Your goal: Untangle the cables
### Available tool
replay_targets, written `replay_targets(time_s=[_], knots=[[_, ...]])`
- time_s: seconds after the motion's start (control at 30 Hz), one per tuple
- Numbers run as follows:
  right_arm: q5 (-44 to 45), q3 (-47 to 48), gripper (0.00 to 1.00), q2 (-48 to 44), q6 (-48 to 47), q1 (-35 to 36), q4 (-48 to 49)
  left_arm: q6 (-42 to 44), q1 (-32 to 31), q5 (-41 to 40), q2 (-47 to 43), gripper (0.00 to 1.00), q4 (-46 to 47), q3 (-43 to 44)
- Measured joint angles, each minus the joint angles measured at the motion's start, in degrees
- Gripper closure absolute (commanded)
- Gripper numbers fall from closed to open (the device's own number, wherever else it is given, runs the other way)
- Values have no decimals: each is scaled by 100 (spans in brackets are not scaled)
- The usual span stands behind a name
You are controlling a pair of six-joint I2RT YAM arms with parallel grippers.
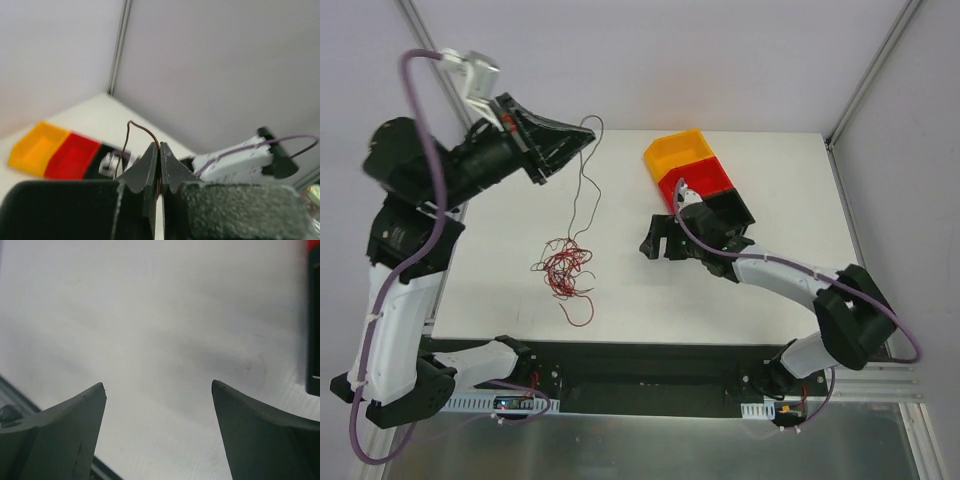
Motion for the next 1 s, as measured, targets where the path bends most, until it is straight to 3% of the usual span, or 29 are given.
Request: replay_targets(time_s=[0.1,0.27,0.37,0.47,0.87,1.0], knots=[[-503,-7,7,-564,-90,13,201,-46,0,-33,24,100,-28,-857],[-1456,-396,8,-1202,-199,205,1410,-221,0,-262,39,100,-170,-2087],[-1502,-551,18,-1368,-361,527,1617,-367,0,-372,9,100,-149,-2470],[-1390,-584,24,-1521,-463,721,1626,-472,0,-372,-35,100,-72,-2612],[-492,-138,32,-1541,-1429,946,1626,-940,0,7,-44,100,505,-2726],[-483,254,47,-1029,-1534,951,1829,-1099,0,251,31,100,745,-2726]])
